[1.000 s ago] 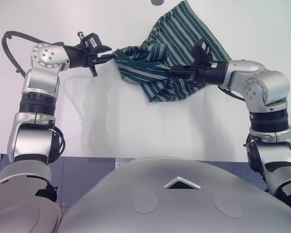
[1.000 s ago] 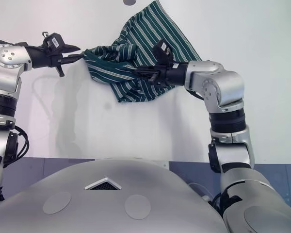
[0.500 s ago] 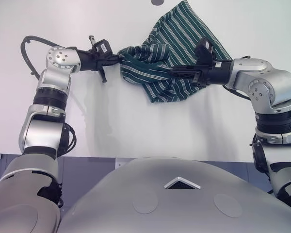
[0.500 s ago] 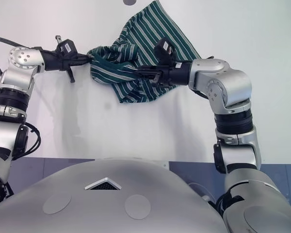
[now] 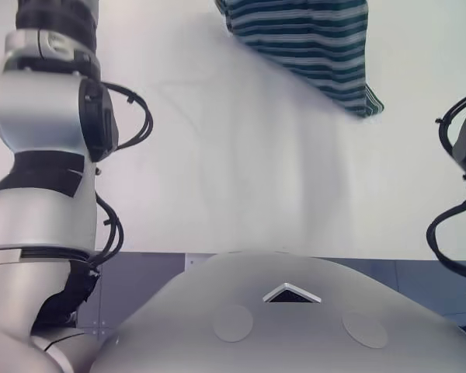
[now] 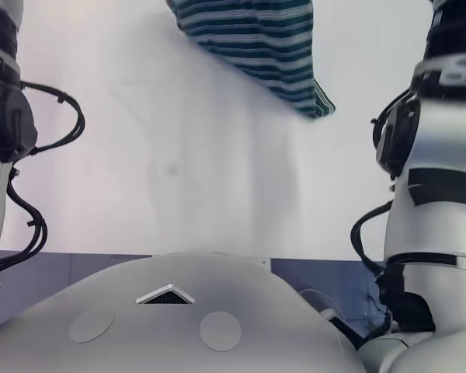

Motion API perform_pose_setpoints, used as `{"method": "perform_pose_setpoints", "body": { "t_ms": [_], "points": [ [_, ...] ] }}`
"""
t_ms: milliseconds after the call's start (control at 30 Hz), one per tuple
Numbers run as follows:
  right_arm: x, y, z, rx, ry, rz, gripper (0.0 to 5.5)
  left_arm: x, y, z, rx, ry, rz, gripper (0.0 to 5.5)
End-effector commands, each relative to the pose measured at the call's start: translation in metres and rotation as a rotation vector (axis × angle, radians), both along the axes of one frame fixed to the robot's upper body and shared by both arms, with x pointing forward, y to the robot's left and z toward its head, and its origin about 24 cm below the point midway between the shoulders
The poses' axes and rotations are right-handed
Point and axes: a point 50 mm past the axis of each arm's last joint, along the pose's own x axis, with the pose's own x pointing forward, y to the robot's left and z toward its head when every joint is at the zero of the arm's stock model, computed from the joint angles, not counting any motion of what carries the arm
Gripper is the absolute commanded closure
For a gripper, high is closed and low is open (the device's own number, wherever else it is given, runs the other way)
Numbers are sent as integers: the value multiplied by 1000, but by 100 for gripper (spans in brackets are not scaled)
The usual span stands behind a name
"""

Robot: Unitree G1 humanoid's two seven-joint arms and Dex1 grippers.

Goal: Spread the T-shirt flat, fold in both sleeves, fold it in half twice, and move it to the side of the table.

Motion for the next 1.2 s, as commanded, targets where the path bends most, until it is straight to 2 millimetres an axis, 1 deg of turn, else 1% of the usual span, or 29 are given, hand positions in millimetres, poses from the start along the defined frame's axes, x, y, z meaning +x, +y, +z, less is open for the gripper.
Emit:
{"method": "perform_pose_setpoints", "body": {
  "t_ms": [33,100,200,267,300,333,367,400,433,500,533,567,600,633,667,700,733,767,833,900,967,1000,1033,1067,1100,1133,1167,1200],
  "points": [
    [14,17,50,-114,-194,-166,550,5,3,61,-19,-114,210,549],
    [16,24,61,-198,-273,-259,550,4,7,78,-32,-152,286,549],
    [15,25,78,-325,-398,-405,550,1,10,99,-47,-208,350,549],
    [12,21,90,-379,-470,-470,550,-1,9,108,-52,-232,351,549],
    [10,19,93,-415,-489,-476,550,-2,9,110,-39,-234,333,549],
    [10,17,92,-476,-495,-457,550,-2,9,107,-5,-217,304,549],
    [10,15,84,-559,-476,-395,550,-1,12,99,56,-181,268,549],
    [10,11,73,-644,-428,-298,550,-1,18,87,107,-124,216,549],
    [7,5,54,-745,-351,-133,550,-3,26,70,168,-35,123,549],
    [-13,-13,10,-893,-145,249,550,-15,49,34,249,190,-130,549],
    [-28,-21,-8,-951,-65,398,550,-25,59,18,270,292,-253,549],
    [-59,-31,-34,-974,40,529,550,-48,71,-1,268,395,-381,549],
    [-97,-25,-63,-950,154,682,550,-84,68,-23,290,484,-535,549],
    [-134,-10,-91,-911,265,826,550,-122,51,-48,298,597,-687,549],
    [-161,2,-110,-860,343,909,550,-153,36,-68,312,684,-790,549],
    [-175,11,-125,-803,389,925,550,-172,26,-85,300,739,-821,549],
    [-184,15,-141,-759,433,908,550,-185,22,-103,290,779,-814,549],
    [-193,16,-156,-739,480,881,550,-196,20,-121,288,813,-783,549],
    [-209,12,-182,-755,556,805,550,-218,23,-150,318,869,-702,549],
    [-223,10,-198,-758,620,733,550,-237,26,-166,343,924,-624,549],
    [-230,12,-208,-743,670,644,550,-254,35,-180,416,968,-528,549],
    [-233,13,-210,-729,694,601,550,-259,38,-184,450,974,-492,526],
    [-235,13,-211,-716,712,572,521,-263,39,-186,474,977,-470,519],
    [-236,13,-212,-707,728,544,503,-266,39,-186,484,980,-460,496],
    [-238,13,-209,-674,750,531,484,-270,39,-184,499,985,-457,481],
    [-238,15,-201,-628,763,523,468,-275,42,-174,514,986,-516,477],
    [-237,15,-192,-579,770,514,450,-277,42,-159,509,968,-582,477],
    [-231,16,-179,-514,761,505,432,-269,42,-138,459,916,-620,477]
  ]
}}
